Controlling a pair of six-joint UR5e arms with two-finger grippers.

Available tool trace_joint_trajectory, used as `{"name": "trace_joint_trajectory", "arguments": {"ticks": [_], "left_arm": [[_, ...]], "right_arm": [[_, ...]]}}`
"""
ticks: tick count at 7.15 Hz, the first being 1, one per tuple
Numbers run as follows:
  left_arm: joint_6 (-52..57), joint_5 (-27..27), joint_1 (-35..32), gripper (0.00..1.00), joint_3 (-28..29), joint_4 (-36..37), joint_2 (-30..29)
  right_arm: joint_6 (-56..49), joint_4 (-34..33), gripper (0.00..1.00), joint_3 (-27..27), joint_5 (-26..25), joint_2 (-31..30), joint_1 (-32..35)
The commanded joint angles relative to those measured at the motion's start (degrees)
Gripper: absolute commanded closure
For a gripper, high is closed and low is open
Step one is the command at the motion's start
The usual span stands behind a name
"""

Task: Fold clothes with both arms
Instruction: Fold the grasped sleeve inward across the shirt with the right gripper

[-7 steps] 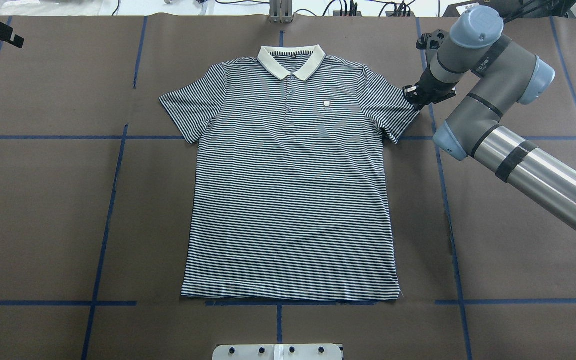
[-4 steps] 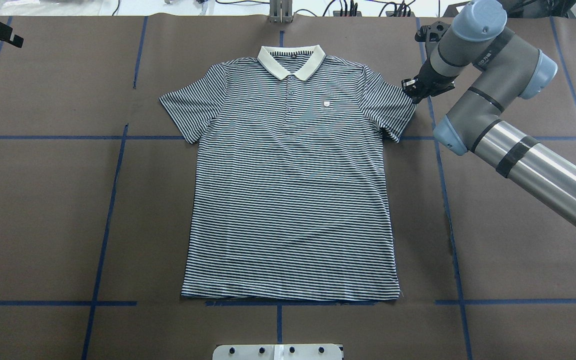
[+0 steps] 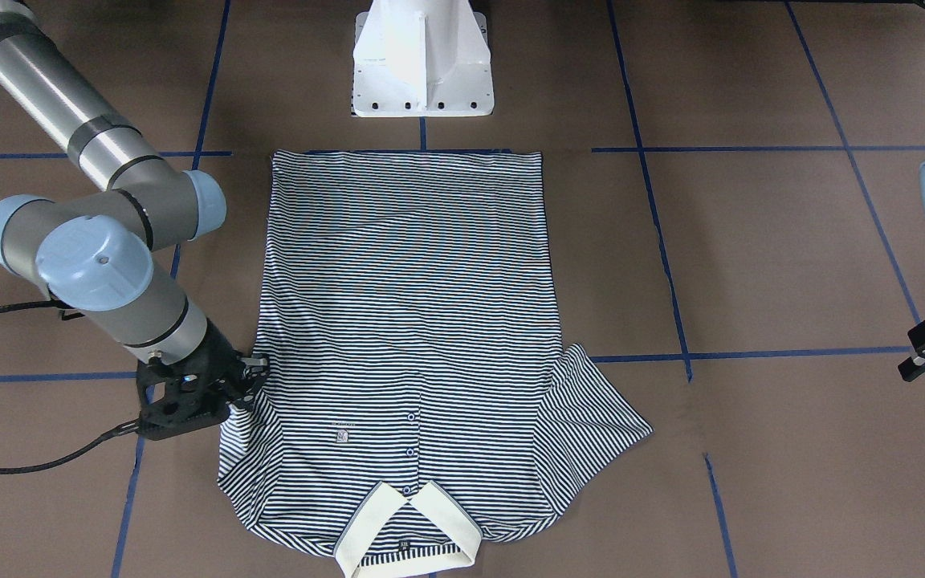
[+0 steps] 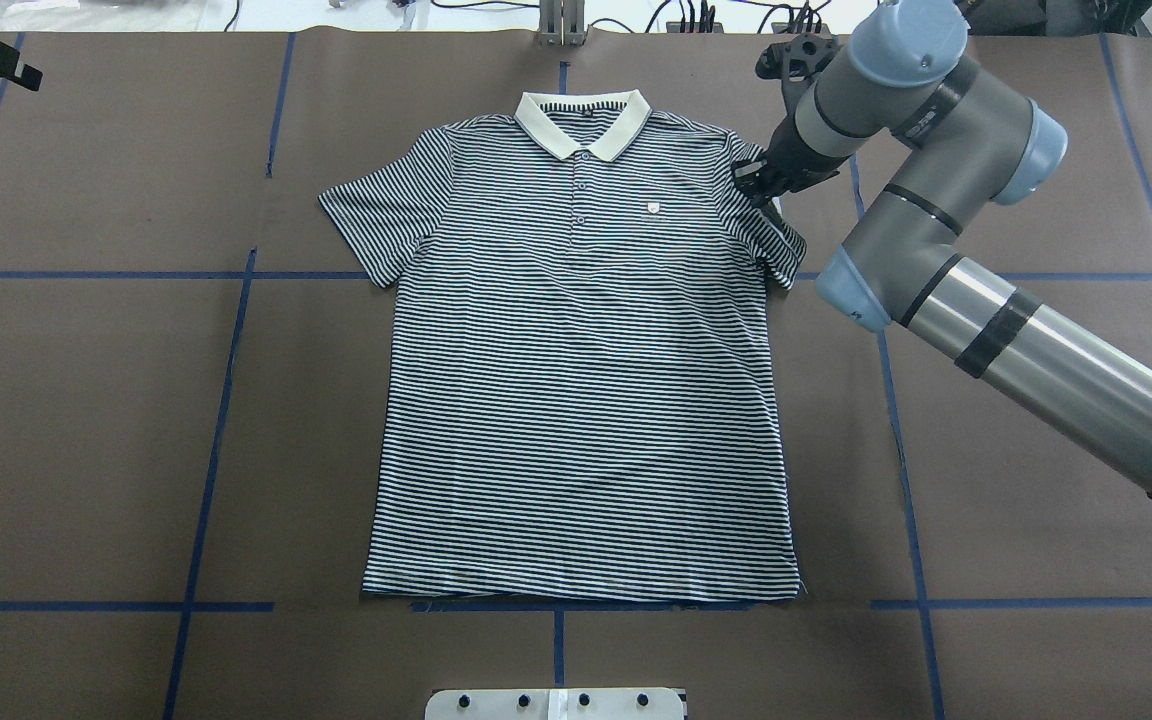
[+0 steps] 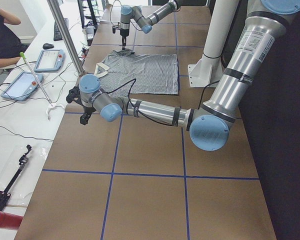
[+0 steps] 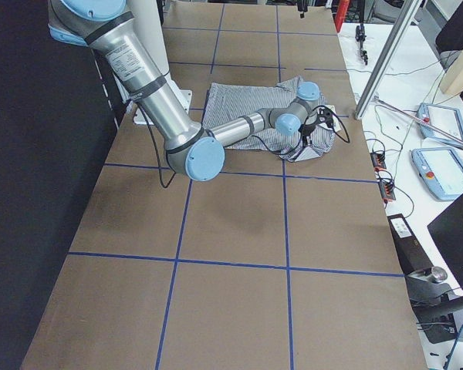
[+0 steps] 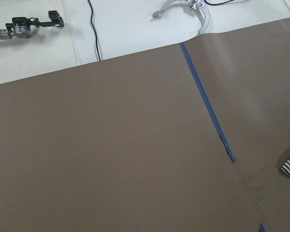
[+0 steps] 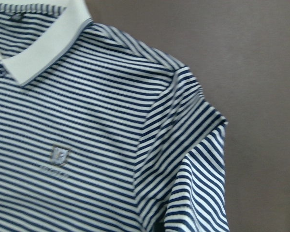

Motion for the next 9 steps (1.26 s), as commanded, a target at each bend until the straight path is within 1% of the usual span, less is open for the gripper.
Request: {"name": "trace_joint_trajectory", "arguments": {"ticks": [1,2,3,4,5,6,8,9], "left_arm": [[0.0,0.0,-0.3,0.00,0.0,0.0,0.0],[0.0,0.0,-0.5,0.00,-0.1,0.0,0.0],[0.0,0.0,-0.5,0.00,-0.1,-0.1,0.0],[0.0,0.0,-0.5,0.00,-0.1,-0.1,0.0],[0.0,0.0,-0.5,0.00,-0.2,-0.1,-0.2],[0.0,0.0,-0.5,0.00,-0.2,-1.2,-0.3],[-0.9,0.2,-0.4,0.00,-0.1,-1.2,-0.3],[-7.4,0.3,-0.1,0.00,0.1,-1.3,-2.2]], "right_arm": [[1.0,-0.1,1.00,-2.0,-4.5,4.7,-2.0],[1.0,0.0,1.00,-8.8,-6.7,11.0,-2.0],[1.3,0.4,1.00,-17.4,-8.0,17.9,-2.1],[1.8,0.6,1.00,-17.8,-7.9,18.4,-2.1],[2.0,2.1,0.02,-17.9,-8.2,18.1,-2.5],[2.0,7.9,0.00,-17.8,-8.4,15.8,-3.0],[5.8,7.9,0.00,-17.7,-8.5,15.6,-2.7],[8.7,5.0,0.00,-15.8,-6.3,15.7,-1.9]]}}
